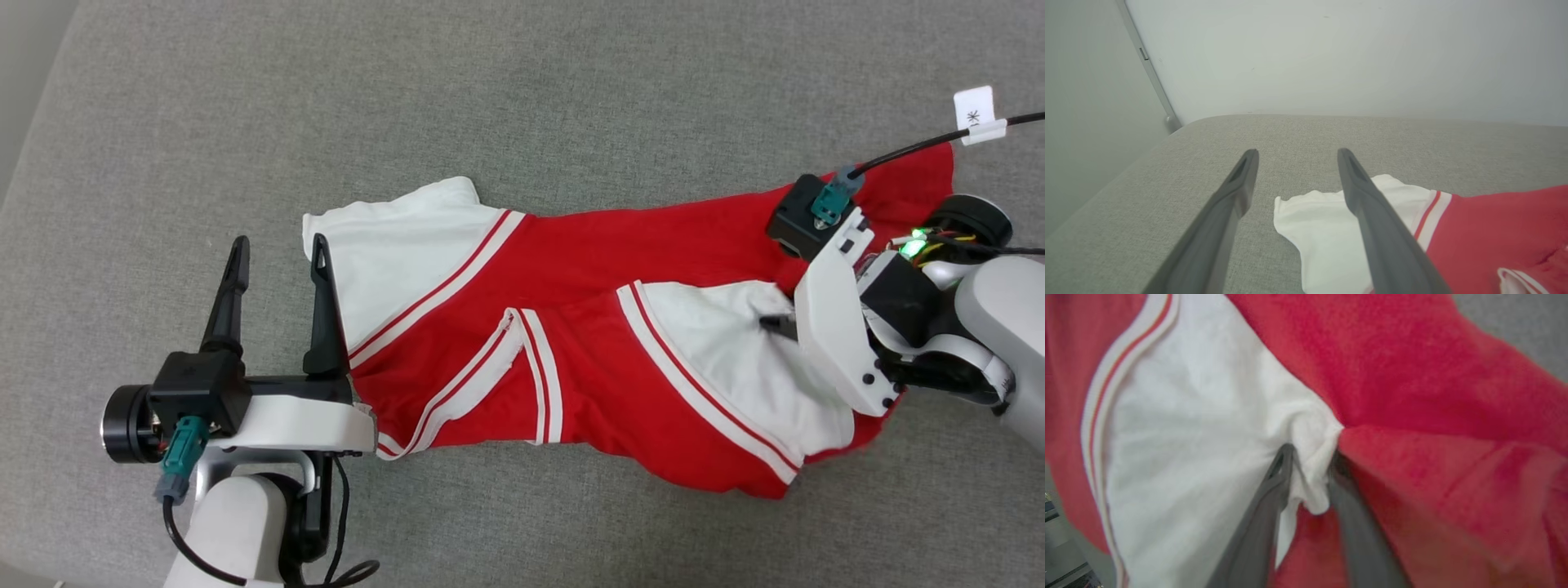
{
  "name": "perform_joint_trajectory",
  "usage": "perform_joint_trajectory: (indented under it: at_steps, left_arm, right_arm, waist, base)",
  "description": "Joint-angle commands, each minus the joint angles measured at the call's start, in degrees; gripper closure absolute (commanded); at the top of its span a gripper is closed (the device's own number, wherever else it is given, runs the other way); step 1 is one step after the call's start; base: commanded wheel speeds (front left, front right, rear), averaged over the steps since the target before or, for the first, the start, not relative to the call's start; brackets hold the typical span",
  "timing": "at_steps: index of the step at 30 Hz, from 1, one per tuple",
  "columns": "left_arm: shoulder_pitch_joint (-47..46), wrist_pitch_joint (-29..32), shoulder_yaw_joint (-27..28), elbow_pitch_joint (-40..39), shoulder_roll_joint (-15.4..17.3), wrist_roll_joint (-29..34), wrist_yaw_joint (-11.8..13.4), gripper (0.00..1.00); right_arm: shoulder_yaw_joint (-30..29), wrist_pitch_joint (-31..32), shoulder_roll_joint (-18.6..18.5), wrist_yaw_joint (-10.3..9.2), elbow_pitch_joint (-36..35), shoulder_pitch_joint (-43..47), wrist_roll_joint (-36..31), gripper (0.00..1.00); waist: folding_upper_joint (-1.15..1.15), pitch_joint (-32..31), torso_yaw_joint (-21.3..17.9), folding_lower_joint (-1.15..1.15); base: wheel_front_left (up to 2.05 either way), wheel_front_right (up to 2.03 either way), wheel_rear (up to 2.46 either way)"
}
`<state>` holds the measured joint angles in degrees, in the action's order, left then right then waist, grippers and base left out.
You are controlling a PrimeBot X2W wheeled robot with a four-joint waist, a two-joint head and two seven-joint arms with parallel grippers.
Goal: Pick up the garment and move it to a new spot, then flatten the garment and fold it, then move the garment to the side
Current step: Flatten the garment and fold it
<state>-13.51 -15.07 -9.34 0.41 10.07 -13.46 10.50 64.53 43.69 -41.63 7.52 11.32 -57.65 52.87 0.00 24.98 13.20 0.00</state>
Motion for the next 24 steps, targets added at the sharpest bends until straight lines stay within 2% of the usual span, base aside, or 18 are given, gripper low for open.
perform_joint_trajectory:
  at_steps: [1, 6, 14, 21, 24]
  left_arm:
    - [-0.22, -0.14, 0.37, 0.20, -0.18, 0.27, -0.22, 0.00]
    - [1.31, -0.14, 3.01, 0.92, -1.76, 2.14, -2.27, 0.00]
    - [4.26, -0.14, 6.21, 1.50, -3.54, 4.21, -4.36, 0.00]
    - [8.02, -0.14, 8.02, 1.67, -4.74, 5.33, -5.35, 0.00]
    - [10.50, -0.14, 8.90, 1.64, -5.27, 5.77, -5.64, 0.00]
  right_arm:
    - [1.69, -0.44, 0.71, -0.06, 1.36, 1.46, 0.24, 1.00]
    - [-0.31, -8.70, 0.60, -0.06, 2.01, -6.26, -0.05, 1.00]
    - [3.33, -16.73, -2.04, -0.06, 1.40, -12.03, -0.37, 1.00]
    - [7.12, -22.77, -7.85, -0.06, -4.09, -4.46, -0.31, 1.00]
    - [7.97, -25.79, -11.67, -0.06, -7.72, 4.23, 0.12, 1.00]
  waist:
    - [0.00, -0.57, -0.30, 0.00]
    - [0.00, -3.62, -1.24, 0.00]
    - [0.00, -8.22, -2.74, 0.00]
    - [0.00, -12.37, -4.32, 0.00]
    - [0.00, -14.53, -5.48, 0.00]
  base:
    - [0.00, 0.00, 0.00]
    - [0.00, 0.00, 0.00]
    - [0.00, 0.00, 0.00]
    - [0.00, 0.00, 0.00]
    - [0.00, 0.00, 0.00]
